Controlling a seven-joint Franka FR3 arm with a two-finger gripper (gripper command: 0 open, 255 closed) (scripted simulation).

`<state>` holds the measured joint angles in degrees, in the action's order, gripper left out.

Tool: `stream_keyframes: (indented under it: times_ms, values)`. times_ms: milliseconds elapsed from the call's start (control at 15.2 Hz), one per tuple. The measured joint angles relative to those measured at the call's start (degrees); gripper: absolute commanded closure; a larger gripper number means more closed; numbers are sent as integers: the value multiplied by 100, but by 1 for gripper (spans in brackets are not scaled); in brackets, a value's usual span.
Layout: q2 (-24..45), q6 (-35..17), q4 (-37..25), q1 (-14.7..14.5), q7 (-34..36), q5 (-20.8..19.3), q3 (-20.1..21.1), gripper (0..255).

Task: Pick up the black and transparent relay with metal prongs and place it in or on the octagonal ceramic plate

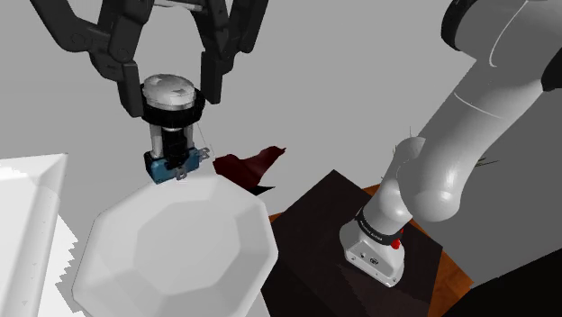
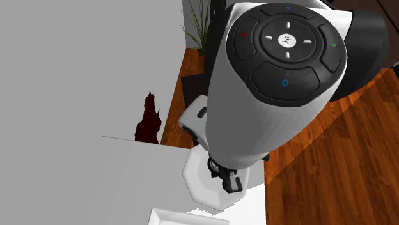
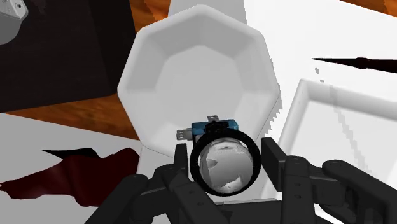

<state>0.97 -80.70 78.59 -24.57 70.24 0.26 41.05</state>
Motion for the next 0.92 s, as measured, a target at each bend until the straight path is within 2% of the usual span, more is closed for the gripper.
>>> stream_keyframes:
  times_ms: [924]
  values:
    - [-673,-1097,1624,54,-164,434,-108,255]
